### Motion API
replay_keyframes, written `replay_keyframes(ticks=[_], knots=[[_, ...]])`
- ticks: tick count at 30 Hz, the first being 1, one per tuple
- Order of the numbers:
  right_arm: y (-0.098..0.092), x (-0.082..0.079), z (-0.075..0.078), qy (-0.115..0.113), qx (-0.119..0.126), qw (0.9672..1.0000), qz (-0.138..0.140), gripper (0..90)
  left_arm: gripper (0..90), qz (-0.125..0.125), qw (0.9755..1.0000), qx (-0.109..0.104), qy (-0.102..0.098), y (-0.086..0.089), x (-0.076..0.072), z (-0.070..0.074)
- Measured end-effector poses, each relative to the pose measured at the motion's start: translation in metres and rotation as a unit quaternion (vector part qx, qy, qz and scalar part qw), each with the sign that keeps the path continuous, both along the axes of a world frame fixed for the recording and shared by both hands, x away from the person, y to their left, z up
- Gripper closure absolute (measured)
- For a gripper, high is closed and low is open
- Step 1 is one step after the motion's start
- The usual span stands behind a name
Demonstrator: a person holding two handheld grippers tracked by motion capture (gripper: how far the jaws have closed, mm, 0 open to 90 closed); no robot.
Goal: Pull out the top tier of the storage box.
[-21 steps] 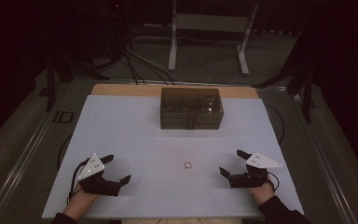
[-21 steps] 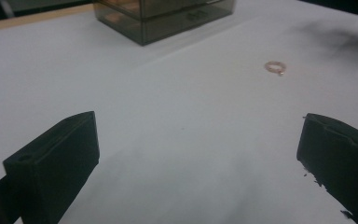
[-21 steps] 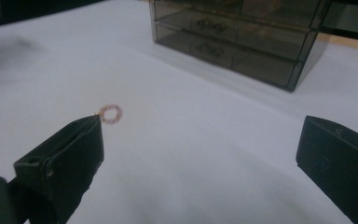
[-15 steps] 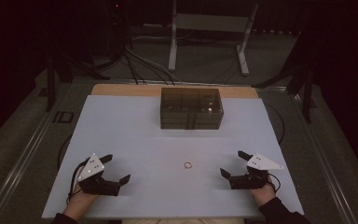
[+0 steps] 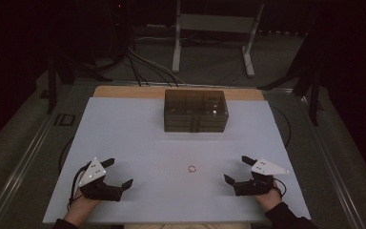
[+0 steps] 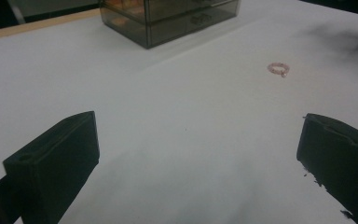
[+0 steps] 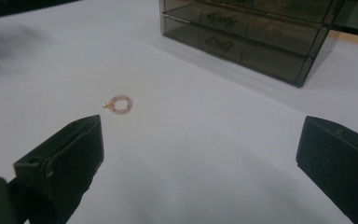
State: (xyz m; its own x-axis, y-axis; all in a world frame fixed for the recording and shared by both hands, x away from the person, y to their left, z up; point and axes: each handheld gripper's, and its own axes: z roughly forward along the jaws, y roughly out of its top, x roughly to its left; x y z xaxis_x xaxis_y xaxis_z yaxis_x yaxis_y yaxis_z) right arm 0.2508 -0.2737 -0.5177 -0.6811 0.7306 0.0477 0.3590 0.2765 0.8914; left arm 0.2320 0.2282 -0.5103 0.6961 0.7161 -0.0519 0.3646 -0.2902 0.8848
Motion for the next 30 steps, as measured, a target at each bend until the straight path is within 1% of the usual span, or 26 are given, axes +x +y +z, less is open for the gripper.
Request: replay_keyframes(ticks=[2, 4, 5, 7, 10, 13, 16, 19, 20, 21, 23, 24, 29, 30], knots=[[0.002, -0.002, 0.003, 0.001, -0.001, 1.0000, 0.002, 0.9, 0.0, 0.003, 1.0000, 0.002, 0.003, 0.001, 0.000, -0.001], [0.003, -0.002, 0.004, 0.004, -0.001, 1.0000, 0.003, 0.9, 0.0, 0.004, 1.0000, -0.002, 0.005, 0.002, 0.000, -0.001], [0.005, -0.003, 0.003, 0.009, -0.005, 0.9999, 0.005, 0.9, 0.0, 0.003, 1.0000, -0.004, 0.004, 0.002, -0.001, 0.000], [0.008, -0.003, 0.004, 0.011, -0.009, 0.9998, 0.011, 0.9, 0.0, 0.002, 1.0000, -0.002, 0.005, 0.002, -0.001, -0.001], [0.012, -0.004, 0.007, 0.008, -0.014, 0.9997, 0.019, 0.9, 0.0, 0.001, 1.0000, -0.001, 0.004, 0.001, -0.002, 0.000], [0.014, -0.004, 0.012, 0.002, -0.018, 0.9996, 0.020, 0.9, 0.0, 0.003, 1.0000, -0.003, 0.005, 0.002, -0.002, 0.000], [0.013, -0.003, 0.019, -0.005, -0.014, 0.9997, 0.018, 0.9, 0.0, 0.004, 1.0000, -0.002, 0.005, 0.003, -0.003, 0.000], [0.014, -0.002, 0.026, -0.017, -0.017, 0.9995, 0.019, 0.9, 0.0, 0.006, 1.0000, -0.002, 0.005, 0.003, -0.004, 0.000], [0.014, -0.002, 0.026, -0.017, -0.017, 0.9995, 0.019, 0.9, 0.0, 0.006, 1.0000, -0.002, 0.005, 0.003, -0.004, 0.000], [0.014, 0.000, 0.030, -0.022, -0.019, 0.9994, 0.021, 0.9, 0.0, 0.006, 1.0000, -0.004, 0.005, 0.003, -0.004, 0.000], [0.014, 0.000, 0.030, -0.022, -0.019, 0.9994, 0.021, 0.9, 0.0, 0.006, 1.0000, -0.005, 0.006, 0.003, -0.004, 0.000], [0.015, 0.002, 0.034, -0.029, -0.017, 0.9992, 0.021, 1.0, 0.0, 0.007, 0.9999, -0.005, 0.006, 0.003, -0.004, 0.000], [0.015, 0.004, 0.039, -0.038, -0.018, 0.9989, 0.020, 0.9, 0.0, 0.005, 0.9999, -0.005, 0.007, 0.003, -0.004, 0.000], [0.015, 0.007, 0.044, -0.043, -0.020, 0.9987, 0.021, 1.0, 0.0, 0.005, 1.0000, -0.006, 0.006, 0.003, -0.004, 0.000]])
